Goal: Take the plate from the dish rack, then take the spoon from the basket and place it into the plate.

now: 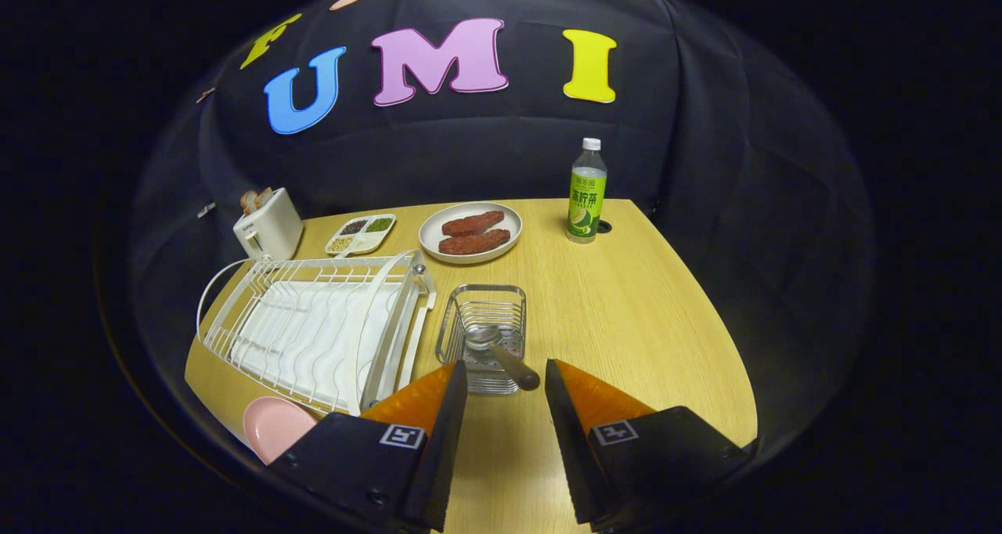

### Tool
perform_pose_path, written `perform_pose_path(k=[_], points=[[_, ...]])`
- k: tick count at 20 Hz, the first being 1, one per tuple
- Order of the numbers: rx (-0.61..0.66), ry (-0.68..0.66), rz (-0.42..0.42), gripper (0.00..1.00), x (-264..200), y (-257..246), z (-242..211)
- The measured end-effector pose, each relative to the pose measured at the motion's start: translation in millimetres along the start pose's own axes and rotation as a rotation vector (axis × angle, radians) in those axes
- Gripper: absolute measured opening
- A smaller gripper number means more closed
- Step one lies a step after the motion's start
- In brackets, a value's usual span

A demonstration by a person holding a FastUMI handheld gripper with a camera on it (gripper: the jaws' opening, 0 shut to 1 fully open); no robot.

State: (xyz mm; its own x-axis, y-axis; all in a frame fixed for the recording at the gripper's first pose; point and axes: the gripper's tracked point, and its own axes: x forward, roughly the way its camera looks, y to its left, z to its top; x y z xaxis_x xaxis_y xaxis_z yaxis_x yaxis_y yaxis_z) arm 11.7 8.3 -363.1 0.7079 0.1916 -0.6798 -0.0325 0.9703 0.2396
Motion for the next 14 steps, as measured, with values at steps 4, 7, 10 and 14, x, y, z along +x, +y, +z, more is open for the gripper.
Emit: perform_pose_path(k=[4,7,10,14], points=[[-0.031,-0.032,-0.030,0.51,13.9,3.0,4.5],[-0.023,-0.016,-0.037,0.41,23.1,11.0,-3.7],[-0.022,-0.040,-0.054,0.25,25.1,14.2,-0.8],[-0.023,-0.050,-0.055,0.13,20.4,16.6,-0.1]])
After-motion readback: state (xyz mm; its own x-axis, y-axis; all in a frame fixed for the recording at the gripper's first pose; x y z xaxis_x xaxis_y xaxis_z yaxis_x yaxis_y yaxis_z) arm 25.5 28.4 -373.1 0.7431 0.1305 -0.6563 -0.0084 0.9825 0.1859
